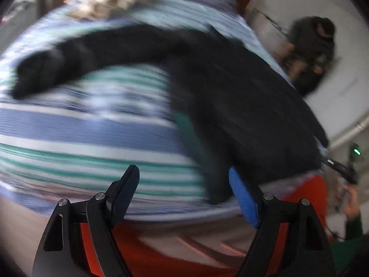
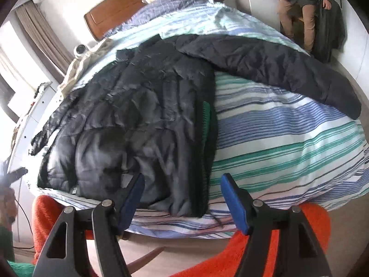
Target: Fold large clothes
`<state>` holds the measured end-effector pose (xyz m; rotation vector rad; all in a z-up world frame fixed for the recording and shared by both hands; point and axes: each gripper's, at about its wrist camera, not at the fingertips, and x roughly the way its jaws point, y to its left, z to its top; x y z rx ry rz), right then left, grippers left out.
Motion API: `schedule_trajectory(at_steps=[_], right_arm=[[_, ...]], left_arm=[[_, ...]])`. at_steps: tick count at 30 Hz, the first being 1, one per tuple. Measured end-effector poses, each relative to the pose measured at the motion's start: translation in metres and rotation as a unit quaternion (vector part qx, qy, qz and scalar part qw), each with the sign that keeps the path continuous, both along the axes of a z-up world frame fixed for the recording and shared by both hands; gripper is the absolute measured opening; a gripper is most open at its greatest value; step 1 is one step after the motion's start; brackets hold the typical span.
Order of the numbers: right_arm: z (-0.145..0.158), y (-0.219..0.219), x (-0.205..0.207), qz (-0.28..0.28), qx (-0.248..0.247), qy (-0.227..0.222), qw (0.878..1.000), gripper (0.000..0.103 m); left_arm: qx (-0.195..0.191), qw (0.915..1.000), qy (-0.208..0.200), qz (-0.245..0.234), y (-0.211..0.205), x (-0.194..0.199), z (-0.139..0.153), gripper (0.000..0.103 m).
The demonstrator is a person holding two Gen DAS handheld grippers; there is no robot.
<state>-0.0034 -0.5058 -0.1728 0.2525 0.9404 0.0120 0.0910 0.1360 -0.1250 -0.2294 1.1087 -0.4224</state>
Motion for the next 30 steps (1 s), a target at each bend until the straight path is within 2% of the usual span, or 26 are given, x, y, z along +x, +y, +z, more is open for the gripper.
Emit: schedule_trajectory(at_steps=[2, 4, 5, 6, 7, 8, 11, 14, 18, 21, 22, 24, 25, 26, 27, 28, 30], right_arm=[[-0.01, -0.001, 0.006, 0.017, 0.031, 0.013, 0.999, 0.07], [-0.019, -0.001, 0.011, 0.027, 0.039, 0.021, 0.999, 0.07], [-0.022, 0.0, 0.013, 0.03, 0.039, 0.021, 0.999, 0.07], [-0.022, 0.0, 0.015, 0.033, 0.045, 0.016, 0.998, 0.066], [-0.021, 0.0, 0.015, 0.031, 0.044, 0.013, 0.998, 0.033], [-0.019, 0.0, 0.015, 0.027, 0.043, 0.008, 0.999, 0.018], [-0.015, 0.0, 0.01, 0.027, 0.041, 0.002, 0.999, 0.017], [-0.011, -0.001, -0.002, 0.03, 0.035, 0.005, 0.999, 0.017], [-0.02, 0.001, -0.004, 0.03, 0.015, 0.016, 0.999, 0.017], [-0.028, 0.006, 0.01, 0.024, 0.005, 0.023, 0.999, 0.021], [-0.028, 0.01, 0.012, 0.026, -0.015, 0.025, 0.999, 0.023], [-0.023, 0.016, 0.011, 0.028, -0.05, 0.026, 0.998, 0.047], [-0.019, 0.018, 0.01, 0.028, -0.063, 0.025, 0.997, 0.066], [-0.016, 0.019, 0.006, 0.028, -0.072, 0.024, 0.997, 0.07], [-0.01, 0.021, 0.003, 0.027, -0.079, 0.024, 0.996, 0.07], [-0.008, 0.02, -0.001, 0.026, -0.084, 0.022, 0.996, 0.07], [0.0, 0.024, -0.007, 0.025, -0.103, 0.016, 0.994, 0.07]], left_arm=[[-0.008, 0.9996, 0.02, -0.017, -0.027, 0.005, -0.017, 0.081], [0.013, 0.9994, 0.028, -0.012, -0.041, 0.011, -0.029, 0.081], [0.019, 0.9994, 0.029, -0.008, -0.043, 0.012, -0.033, 0.076], [0.025, 0.9991, 0.035, -0.001, -0.044, 0.015, -0.038, 0.067], [0.018, 0.9989, 0.043, -0.003, -0.044, 0.018, -0.043, 0.032], [0.006, 0.9985, 0.053, -0.003, -0.043, 0.019, -0.046, 0.025], [0.016, 0.9992, 0.034, -0.011, -0.047, 0.01, -0.041, 0.017], [0.026, 0.9991, 0.026, -0.018, -0.049, -0.004, -0.038, 0.016], [0.016, 0.9993, 0.033, -0.011, -0.041, -0.014, -0.055, 0.017], [0.031, 0.9992, 0.023, -0.007, -0.044, -0.011, -0.06, 0.022], [0.04, 0.999, 0.018, -0.007, -0.044, -0.012, -0.058, 0.025], [0.065, 0.9979, -0.005, -0.002, -0.044, -0.02, -0.042, 0.037], [0.077, 0.9969, -0.017, 0.001, -0.044, -0.024, -0.035, 0.054], [0.09, 0.9952, -0.037, 0.008, -0.042, -0.033, -0.022, 0.074], [0.094, 0.9941, -0.051, 0.016, -0.039, -0.04, -0.013, 0.082], [0.098, 0.9927, -0.065, 0.026, -0.037, -0.044, -0.005, 0.096], [0.113, 0.9869, -0.102, 0.054, -0.036, -0.055, 0.014, 0.099]])
